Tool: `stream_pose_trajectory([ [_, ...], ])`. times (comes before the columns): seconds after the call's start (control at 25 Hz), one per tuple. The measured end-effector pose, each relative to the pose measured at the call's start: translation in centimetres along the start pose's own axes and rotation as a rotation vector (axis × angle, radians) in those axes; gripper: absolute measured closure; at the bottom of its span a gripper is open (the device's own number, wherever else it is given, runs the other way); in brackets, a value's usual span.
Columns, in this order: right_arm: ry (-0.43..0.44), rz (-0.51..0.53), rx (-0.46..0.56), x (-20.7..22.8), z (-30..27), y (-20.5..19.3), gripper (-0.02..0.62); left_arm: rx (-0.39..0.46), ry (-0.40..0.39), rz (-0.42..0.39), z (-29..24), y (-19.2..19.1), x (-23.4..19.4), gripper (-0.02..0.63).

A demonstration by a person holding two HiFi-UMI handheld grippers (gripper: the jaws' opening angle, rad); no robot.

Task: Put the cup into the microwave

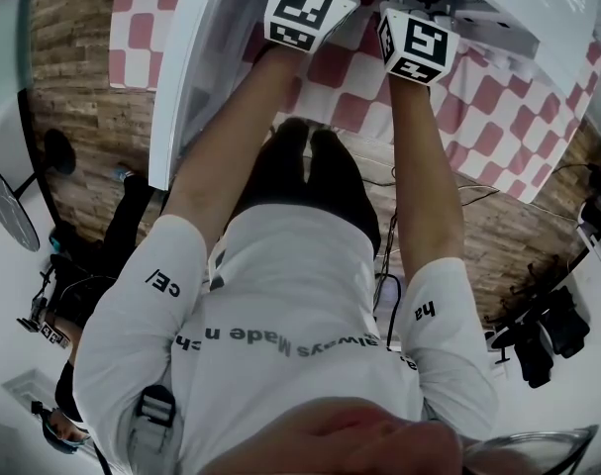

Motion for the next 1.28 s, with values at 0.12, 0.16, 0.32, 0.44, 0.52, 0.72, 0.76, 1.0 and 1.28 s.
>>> stream_pose_trajectory([
  [0.12, 0.004, 0.003, 0.001, 0.0, 0.0, -0.1, 0.554, -0.008, -0.005, 0.005, -0.1, -0.2, 0.0, 0.603],
  [0.16, 0.007, 0.006, 0.002, 0.0, -0.1, -0.2, 0.554, -0.011, -0.007, 0.006, -0.1, -0.2, 0.0, 0.603],
  [0.32, 0.002, 0.015, -0.01, -0.1, 0.2, -0.5, 0.549, -0.019, -0.007, 0.01, 0.2, -0.4, 0.1, 0.603],
  [0.44, -0.007, 0.014, -0.023, 0.1, 0.4, -0.6, 0.534, -0.027, -0.004, 0.018, 0.5, -0.5, 0.3, 0.603],
  [0.52, -0.002, 0.017, -0.027, 0.2, 0.6, -0.4, 0.511, -0.034, -0.003, 0.023, 0.8, -0.4, 0.4, 0.603],
  [0.72, -0.004, 0.032, -0.047, 0.5, 1.9, 0.2, 0.503, -0.042, 0.008, 0.039, 2.0, 0.3, 1.0, 0.603],
  [0.76, -0.003, 0.041, -0.052, 0.6, 2.3, 0.4, 0.502, -0.042, 0.009, 0.043, 2.3, 0.4, 1.2, 0.603],
  [1.0, 0.031, 0.071, -0.067, 0.4, 6.2, 2.1, 0.503, -0.048, -0.003, 0.076, 4.7, 1.9, 3.1, 0.603],
  [1.28, 0.097, 0.076, -0.03, -0.2, 10.7, 7.1, 0.523, 0.008, -0.042, 0.09, 7.9, 6.8, 6.1, 0.603],
])
Point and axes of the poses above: the fingertips, and each gripper's own axes: z backward along the fingers, x to its right, y out of its top, the point moved 9 cm from there along z, backward along the fingers, and after that the axes turned 8 degrees about -y, right-handed, at the moved point
